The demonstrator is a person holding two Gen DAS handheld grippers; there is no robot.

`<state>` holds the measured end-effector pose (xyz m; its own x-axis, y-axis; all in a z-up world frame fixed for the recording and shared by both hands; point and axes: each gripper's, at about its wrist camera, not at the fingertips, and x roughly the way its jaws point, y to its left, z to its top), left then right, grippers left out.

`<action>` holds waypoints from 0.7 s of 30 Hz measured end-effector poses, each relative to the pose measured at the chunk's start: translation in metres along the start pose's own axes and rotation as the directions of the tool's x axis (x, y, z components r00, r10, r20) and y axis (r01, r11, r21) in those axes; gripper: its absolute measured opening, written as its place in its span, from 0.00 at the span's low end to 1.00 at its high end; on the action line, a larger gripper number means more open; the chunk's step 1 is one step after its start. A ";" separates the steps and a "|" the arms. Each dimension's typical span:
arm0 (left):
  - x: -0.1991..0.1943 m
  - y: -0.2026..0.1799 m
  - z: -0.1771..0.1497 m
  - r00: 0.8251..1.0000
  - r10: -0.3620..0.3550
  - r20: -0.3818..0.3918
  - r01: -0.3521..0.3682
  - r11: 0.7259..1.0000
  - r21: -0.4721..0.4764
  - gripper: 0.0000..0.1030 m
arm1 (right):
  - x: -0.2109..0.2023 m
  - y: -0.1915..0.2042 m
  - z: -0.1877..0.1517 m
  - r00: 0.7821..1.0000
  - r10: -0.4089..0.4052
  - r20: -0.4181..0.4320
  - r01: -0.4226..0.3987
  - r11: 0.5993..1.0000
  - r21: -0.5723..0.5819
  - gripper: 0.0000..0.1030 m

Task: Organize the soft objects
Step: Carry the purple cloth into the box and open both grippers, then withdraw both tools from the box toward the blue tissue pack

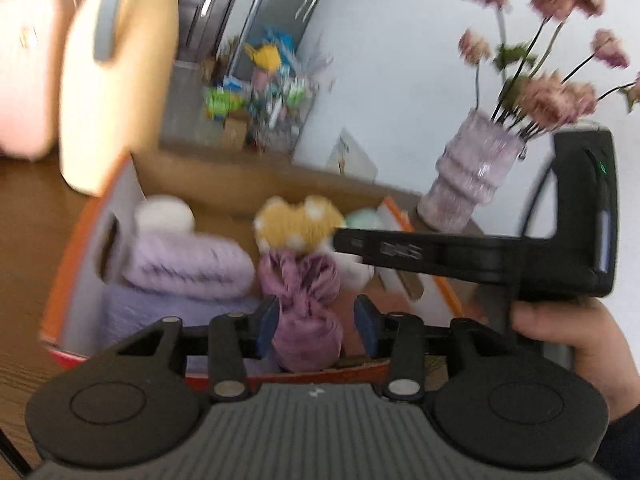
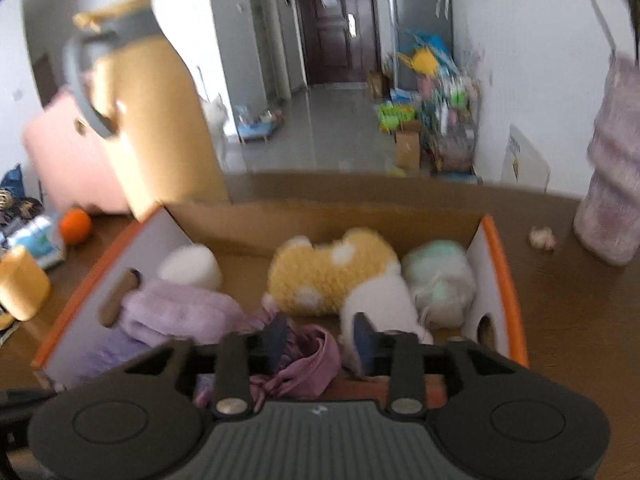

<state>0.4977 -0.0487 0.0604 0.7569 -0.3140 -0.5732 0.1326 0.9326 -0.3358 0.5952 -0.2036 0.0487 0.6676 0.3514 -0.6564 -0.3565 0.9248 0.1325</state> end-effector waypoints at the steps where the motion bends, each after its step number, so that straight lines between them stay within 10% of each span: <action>1: -0.011 -0.001 0.005 1.000 0.008 0.018 -0.009 1.000 0.001 0.43 | -0.015 0.003 0.003 1.000 -0.008 0.024 0.008 1.000 -0.012 0.40; 14: -0.149 -0.013 0.001 0.975 0.108 0.194 -0.115 0.993 0.026 0.56 | -0.176 0.010 -0.012 0.979 -0.039 0.199 0.044 0.999 -0.021 0.48; 21: -0.189 -0.015 -0.088 0.919 0.230 0.320 -0.293 0.942 0.166 0.76 | -0.235 0.031 -0.085 0.941 -0.022 0.339 0.033 0.999 -0.027 0.58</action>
<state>0.2964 -0.0187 0.1076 0.9308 -0.0171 -0.3650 0.0089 0.9997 -0.0242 0.3716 -0.2702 0.1440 0.8573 0.3596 -0.3685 -0.3516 0.9317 0.0912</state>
